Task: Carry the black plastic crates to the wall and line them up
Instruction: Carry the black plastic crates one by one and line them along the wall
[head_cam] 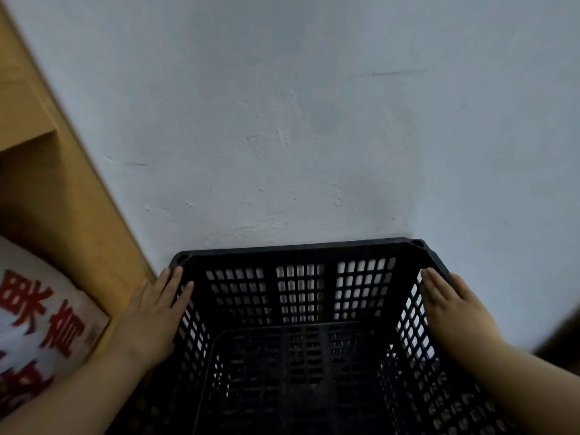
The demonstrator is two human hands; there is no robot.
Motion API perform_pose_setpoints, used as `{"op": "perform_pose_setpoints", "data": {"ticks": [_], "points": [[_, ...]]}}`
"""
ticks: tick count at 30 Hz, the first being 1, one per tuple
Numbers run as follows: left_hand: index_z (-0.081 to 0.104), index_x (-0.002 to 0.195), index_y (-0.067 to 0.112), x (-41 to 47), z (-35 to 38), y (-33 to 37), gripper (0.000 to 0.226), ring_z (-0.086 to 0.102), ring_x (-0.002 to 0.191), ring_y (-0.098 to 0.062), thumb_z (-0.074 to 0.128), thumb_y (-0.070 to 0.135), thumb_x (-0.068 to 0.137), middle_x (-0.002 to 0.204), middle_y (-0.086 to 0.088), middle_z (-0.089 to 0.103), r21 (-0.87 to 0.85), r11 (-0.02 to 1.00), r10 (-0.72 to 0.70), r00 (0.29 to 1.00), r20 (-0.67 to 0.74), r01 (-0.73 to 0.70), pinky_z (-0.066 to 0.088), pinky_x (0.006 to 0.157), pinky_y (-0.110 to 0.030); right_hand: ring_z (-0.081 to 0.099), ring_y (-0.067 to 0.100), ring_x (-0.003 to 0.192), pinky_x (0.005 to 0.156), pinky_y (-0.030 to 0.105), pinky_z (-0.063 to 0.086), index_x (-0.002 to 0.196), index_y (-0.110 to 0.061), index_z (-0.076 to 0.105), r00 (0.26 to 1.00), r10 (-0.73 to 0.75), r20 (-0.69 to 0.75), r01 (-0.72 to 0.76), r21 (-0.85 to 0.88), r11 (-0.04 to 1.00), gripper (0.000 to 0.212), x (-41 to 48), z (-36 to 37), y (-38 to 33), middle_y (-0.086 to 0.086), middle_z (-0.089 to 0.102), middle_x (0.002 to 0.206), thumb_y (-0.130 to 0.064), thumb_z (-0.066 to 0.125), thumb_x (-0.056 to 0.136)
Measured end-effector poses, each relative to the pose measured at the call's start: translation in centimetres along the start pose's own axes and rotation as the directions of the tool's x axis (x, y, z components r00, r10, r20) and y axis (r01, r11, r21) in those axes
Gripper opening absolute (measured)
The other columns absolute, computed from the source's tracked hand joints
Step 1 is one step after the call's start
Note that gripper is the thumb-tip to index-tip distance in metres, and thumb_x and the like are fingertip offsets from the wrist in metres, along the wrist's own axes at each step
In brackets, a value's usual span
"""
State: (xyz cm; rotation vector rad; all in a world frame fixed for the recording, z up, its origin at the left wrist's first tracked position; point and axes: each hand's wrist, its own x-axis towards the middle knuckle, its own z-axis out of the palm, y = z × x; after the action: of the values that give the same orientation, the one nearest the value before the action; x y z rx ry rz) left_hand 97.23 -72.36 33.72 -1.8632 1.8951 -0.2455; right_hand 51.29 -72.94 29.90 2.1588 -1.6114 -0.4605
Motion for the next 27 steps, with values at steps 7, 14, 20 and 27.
{"op": "perform_pose_setpoints", "data": {"ticks": [7, 14, 20, 27], "points": [[-0.034, 0.136, 0.016, -2.2, 1.2, -0.5, 0.105, -0.026, 0.140, -0.031, 0.055, 0.006, 0.083, 0.134, -0.009, -0.048, -0.269, 0.963, 0.000, 1.000, 0.003, 0.001, 0.010, 0.119, -0.041, 0.050, 0.037, 0.116, 0.083, 0.053, 0.052, 0.103, 0.006, 0.068, 0.968, 0.251, -0.009, -0.241, 0.243, 0.940, 0.077, -2.0, -0.6, -0.6, 0.024, 0.061, 0.123, -0.009, 0.088, 0.030], [-0.029, 0.140, 0.017, -1.6, 1.7, -0.5, 0.101, -0.025, 0.140, -0.033, 0.054, 0.005, 0.084, 0.146, -0.017, -0.039, -0.285, 0.958, 0.002, 0.999, -0.040, -0.013, 0.013, 0.118, -0.040, -0.002, 0.029, 0.147, 0.118, 0.041, 0.012, 0.147, -0.006, 0.018, 0.955, 0.273, 0.118, -0.294, 0.229, 0.928, 0.055, -2.5, -3.2, -1.0, 0.011, -0.010, 0.159, -0.015, 0.034, 0.094], [-0.028, 0.141, 0.015, -1.0, 2.0, -0.6, 0.099, -0.022, 0.141, -0.035, 0.054, 0.008, 0.084, 0.149, -0.019, -0.034, -0.264, 0.964, 0.009, 0.999, -0.049, -0.022, 0.016, 0.116, -0.040, -0.006, 0.029, 0.146, 0.118, 0.041, 0.009, 0.147, -0.005, 0.014, 0.944, 0.278, 0.177, -0.312, 0.209, 0.927, 0.054, -2.5, -3.1, -1.2, 0.010, -0.016, 0.158, -0.013, 0.030, 0.096], [-0.029, 0.140, 0.013, -0.5, 2.1, -1.1, 0.101, -0.023, 0.141, -0.034, 0.054, 0.008, 0.084, 0.149, -0.019, -0.034, -0.259, 0.966, 0.024, 1.000, -0.018, -0.028, 0.015, 0.117, -0.040, -0.006, 0.032, 0.146, 0.118, 0.042, 0.011, 0.145, -0.003, 0.020, 0.943, 0.271, 0.191, -0.308, 0.201, 0.930, 0.053, -2.0, -3.5, -1.3, 0.013, -0.016, 0.158, -0.011, 0.033, 0.095]]}}
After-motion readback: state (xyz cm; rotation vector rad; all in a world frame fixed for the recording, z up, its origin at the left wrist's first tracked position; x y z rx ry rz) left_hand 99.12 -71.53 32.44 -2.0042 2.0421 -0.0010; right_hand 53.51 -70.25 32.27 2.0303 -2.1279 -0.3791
